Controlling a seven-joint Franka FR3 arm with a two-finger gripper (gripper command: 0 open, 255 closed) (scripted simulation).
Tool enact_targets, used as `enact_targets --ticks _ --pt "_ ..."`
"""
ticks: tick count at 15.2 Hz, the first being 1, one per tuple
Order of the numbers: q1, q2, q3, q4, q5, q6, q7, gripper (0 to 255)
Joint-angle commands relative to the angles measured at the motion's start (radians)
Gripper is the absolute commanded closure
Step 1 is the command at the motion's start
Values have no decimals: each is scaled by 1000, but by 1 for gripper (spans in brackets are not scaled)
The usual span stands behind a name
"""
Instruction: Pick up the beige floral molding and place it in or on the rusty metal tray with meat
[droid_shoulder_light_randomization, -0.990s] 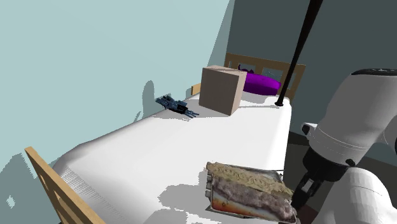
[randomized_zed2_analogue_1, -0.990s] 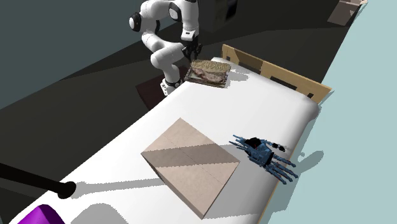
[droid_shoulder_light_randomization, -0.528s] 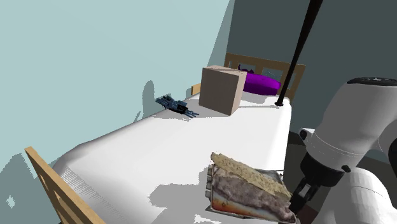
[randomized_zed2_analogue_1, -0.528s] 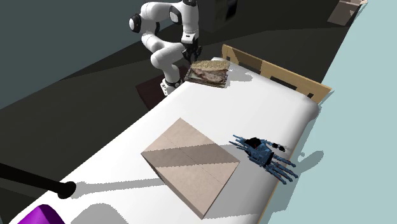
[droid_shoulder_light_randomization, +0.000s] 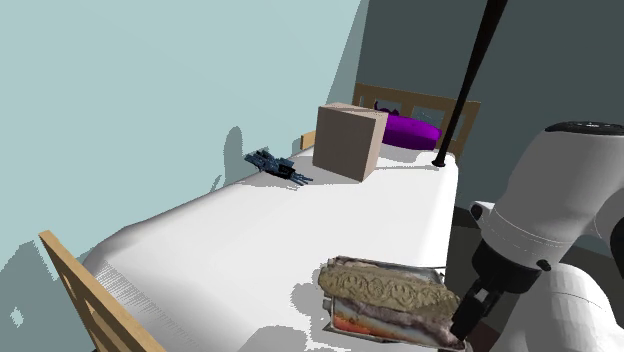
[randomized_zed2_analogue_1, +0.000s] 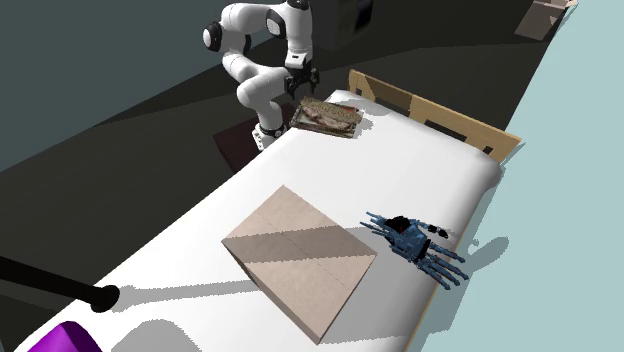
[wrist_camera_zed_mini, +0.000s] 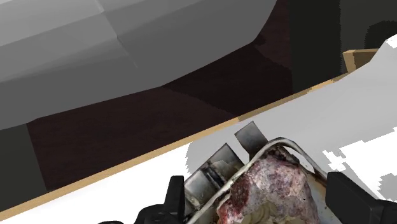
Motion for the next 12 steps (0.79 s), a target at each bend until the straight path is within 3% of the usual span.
enact_targets --ticks 1,5,12 --pt "0 0 0 0 0 0 0 0" --pt "-36 85 -53 146 -51 -59 -5 0" --pt "-35 85 -53 146 -51 -59 -5 0"
